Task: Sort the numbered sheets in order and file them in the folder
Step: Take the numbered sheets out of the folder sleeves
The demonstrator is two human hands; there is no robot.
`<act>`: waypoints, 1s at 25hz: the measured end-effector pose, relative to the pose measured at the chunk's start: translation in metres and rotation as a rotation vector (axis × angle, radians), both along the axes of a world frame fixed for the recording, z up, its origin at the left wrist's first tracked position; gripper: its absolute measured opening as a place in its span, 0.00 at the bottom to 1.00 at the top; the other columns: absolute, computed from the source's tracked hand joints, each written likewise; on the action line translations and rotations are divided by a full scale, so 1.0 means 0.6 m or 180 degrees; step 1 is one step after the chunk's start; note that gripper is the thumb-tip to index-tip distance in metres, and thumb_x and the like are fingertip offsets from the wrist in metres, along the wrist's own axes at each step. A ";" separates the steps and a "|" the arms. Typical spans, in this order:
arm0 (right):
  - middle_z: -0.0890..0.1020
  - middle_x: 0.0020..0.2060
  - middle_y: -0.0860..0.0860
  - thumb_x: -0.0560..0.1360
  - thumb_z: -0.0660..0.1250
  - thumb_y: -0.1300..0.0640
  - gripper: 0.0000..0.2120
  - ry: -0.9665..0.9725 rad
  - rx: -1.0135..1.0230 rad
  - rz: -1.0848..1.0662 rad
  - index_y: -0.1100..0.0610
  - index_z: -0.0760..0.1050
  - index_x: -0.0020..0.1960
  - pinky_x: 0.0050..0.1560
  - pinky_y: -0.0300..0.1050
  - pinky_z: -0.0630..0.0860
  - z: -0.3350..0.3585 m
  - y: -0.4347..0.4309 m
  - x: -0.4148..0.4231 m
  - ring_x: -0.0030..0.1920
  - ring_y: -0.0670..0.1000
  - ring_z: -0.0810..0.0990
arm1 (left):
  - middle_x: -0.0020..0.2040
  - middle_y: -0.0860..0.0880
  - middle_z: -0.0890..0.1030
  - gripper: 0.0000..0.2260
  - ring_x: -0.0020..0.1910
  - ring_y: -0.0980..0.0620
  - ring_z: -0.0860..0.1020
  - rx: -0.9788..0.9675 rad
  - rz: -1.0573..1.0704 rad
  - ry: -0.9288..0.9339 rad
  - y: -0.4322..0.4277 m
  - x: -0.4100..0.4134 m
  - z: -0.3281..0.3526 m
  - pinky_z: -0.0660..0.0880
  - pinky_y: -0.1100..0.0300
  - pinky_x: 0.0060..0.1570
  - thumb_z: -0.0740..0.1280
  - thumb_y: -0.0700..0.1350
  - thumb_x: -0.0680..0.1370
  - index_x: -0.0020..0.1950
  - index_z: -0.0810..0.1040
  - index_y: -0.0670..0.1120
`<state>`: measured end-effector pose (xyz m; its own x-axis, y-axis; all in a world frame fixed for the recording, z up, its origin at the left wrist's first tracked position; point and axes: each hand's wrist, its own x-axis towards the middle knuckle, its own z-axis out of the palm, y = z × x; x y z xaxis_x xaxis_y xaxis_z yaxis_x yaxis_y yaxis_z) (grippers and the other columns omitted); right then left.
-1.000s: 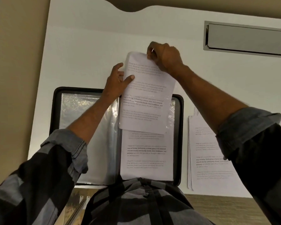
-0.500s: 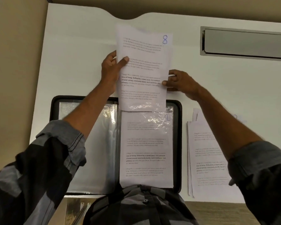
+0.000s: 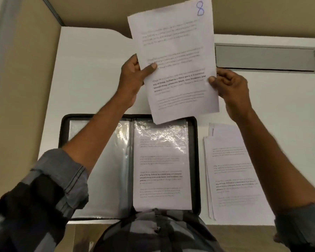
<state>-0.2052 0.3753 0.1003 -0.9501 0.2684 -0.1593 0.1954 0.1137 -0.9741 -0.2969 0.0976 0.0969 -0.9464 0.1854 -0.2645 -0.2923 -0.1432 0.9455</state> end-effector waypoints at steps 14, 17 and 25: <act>0.85 0.57 0.50 0.80 0.68 0.60 0.13 -0.1505 0.0713 -0.1261 0.50 0.82 0.63 0.58 0.54 0.79 -0.119 0.163 0.537 0.57 0.56 0.83 | 0.53 0.46 0.85 0.18 0.52 0.49 0.84 -0.1169 -0.1711 -0.0592 0.176 0.415 -0.127 0.82 0.52 0.55 0.75 0.39 0.76 0.65 0.78 0.45; 0.84 0.57 0.52 0.81 0.65 0.61 0.14 -0.1672 0.0888 -0.1276 0.52 0.80 0.64 0.58 0.55 0.78 -0.166 0.167 0.579 0.58 0.58 0.82 | 0.60 0.51 0.81 0.20 0.59 0.51 0.79 -0.1935 -0.1841 0.0009 0.163 0.446 -0.147 0.78 0.60 0.57 0.73 0.43 0.77 0.69 0.76 0.48; 0.82 0.63 0.54 0.83 0.64 0.61 0.15 -0.1209 0.1384 -0.1861 0.57 0.77 0.69 0.67 0.47 0.72 -0.173 0.141 0.591 0.62 0.53 0.79 | 0.77 0.46 0.23 0.51 0.77 0.45 0.25 -0.4313 -0.2453 0.1029 0.066 0.522 -0.225 0.29 0.42 0.75 0.55 0.75 0.76 0.79 0.26 0.50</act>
